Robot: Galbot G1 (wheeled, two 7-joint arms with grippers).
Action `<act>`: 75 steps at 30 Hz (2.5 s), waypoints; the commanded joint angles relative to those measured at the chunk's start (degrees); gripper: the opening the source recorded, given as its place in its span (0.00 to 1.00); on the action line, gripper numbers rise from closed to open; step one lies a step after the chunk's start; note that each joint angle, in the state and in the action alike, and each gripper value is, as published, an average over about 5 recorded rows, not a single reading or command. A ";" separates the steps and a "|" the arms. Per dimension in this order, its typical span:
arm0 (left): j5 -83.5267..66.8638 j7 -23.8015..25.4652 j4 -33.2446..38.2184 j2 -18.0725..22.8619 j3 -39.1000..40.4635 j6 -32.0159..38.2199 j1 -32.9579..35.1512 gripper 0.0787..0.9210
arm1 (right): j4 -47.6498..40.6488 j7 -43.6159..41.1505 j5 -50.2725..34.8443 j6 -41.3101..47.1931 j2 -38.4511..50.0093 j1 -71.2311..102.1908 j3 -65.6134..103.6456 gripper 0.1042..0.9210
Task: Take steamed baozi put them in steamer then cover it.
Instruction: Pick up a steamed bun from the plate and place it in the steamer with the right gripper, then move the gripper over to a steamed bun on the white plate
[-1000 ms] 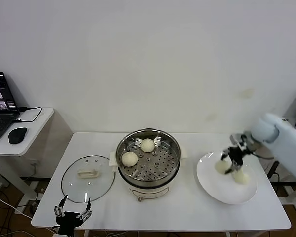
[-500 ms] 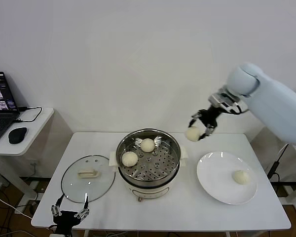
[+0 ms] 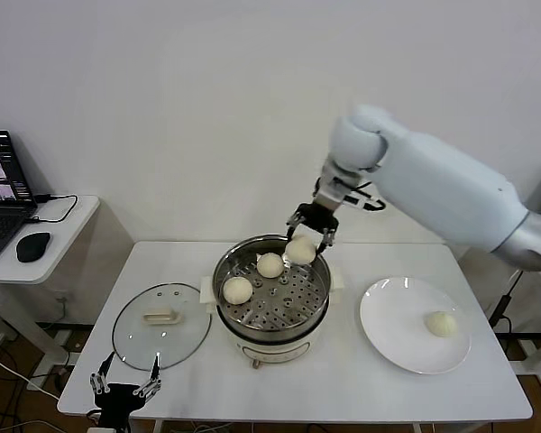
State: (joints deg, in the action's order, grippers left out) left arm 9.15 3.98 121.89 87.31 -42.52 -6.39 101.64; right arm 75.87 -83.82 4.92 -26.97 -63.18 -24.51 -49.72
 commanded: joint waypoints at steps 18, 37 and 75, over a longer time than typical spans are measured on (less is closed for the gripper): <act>-0.74 0.20 -1.15 0.13 0.09 -0.01 -1.83 0.88 | 4.65 5.04 12.42 -4.83 -5.89 7.81 -5.83 0.64; -0.78 0.26 -1.55 0.27 0.10 -0.02 -2.11 0.88 | 4.57 5.35 13.31 -4.19 -7.48 10.42 -5.64 0.64; -0.68 1.28 -0.71 -1.52 1.68 -0.52 -2.21 0.88 | 2.25 7.88 -13.44 45.63 23.90 1.08 4.08 0.88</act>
State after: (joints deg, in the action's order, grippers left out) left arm 8.47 5.22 120.94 86.34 -41.08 -6.89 99.28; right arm 80.00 -76.64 2.39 -1.37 -51.59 -23.17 -47.39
